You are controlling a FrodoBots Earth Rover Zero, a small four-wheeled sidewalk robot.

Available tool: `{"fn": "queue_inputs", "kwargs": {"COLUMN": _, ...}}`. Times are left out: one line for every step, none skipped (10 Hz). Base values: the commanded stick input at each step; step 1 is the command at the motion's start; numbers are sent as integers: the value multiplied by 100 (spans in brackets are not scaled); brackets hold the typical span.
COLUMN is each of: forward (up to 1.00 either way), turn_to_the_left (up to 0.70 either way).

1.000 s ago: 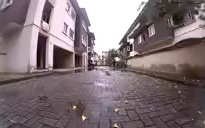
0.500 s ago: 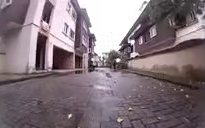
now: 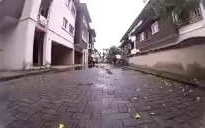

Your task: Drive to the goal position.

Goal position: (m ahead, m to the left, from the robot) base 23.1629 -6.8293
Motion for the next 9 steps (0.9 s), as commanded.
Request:
{"fn": "queue_inputs", "kwargs": {"forward": 50, "turn_to_the_left": 0}}
{"fn": "queue_inputs", "kwargs": {"forward": 50, "turn_to_the_left": 0}}
{"fn": "queue_inputs", "kwargs": {"forward": 50, "turn_to_the_left": 0}}
{"fn": "queue_inputs", "kwargs": {"forward": 50, "turn_to_the_left": 0}}
{"fn": "queue_inputs", "kwargs": {"forward": 50, "turn_to_the_left": 0}}
{"fn": "queue_inputs", "kwargs": {"forward": 50, "turn_to_the_left": 0}}
{"fn": "queue_inputs", "kwargs": {"forward": 50, "turn_to_the_left": 0}}
{"fn": "queue_inputs", "kwargs": {"forward": 50, "turn_to_the_left": 0}}
{"fn": "queue_inputs", "kwargs": {"forward": 50, "turn_to_the_left": 0}}
